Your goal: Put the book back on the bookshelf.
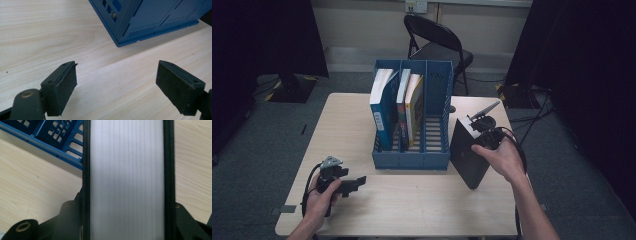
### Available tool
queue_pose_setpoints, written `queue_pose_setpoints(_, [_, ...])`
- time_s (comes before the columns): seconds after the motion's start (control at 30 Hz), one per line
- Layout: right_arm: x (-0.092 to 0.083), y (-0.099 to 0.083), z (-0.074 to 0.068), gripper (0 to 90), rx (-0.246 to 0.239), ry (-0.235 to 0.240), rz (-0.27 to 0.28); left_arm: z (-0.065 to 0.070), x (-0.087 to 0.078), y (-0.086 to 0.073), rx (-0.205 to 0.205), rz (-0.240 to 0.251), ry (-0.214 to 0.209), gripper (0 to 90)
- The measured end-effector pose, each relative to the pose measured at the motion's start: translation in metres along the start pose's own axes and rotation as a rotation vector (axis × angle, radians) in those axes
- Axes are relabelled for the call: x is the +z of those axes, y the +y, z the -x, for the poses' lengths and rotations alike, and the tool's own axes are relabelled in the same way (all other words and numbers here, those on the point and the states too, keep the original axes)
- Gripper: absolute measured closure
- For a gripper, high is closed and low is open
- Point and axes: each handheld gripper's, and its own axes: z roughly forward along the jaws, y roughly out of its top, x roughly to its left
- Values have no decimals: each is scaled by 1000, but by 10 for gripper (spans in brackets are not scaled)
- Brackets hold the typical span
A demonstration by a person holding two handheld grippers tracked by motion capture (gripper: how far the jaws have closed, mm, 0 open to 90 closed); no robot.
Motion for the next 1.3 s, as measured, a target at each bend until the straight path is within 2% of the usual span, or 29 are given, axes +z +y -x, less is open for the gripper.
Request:
queue_pose_setpoints(0.2, [-1,0,5,532,28,10,-2,1,0,0,-1,-3,1,168])
queue_pose_setpoints(0.47, [-4,-4,12,533,45,-8,10,0,1,0,-6,-4,3,169])
queue_pose_setpoints(0.87, [-15,-2,15,534,50,-10,31,-1,1,0,-12,-7,9,169])
queue_pose_setpoints(1.1, [-26,3,16,535,36,-19,53,-3,-1,0,-22,-3,8,170])
queue_pose_setpoints(1.3, [-35,4,18,535,48,-24,69,-3,-1,0,-23,-6,6,171])
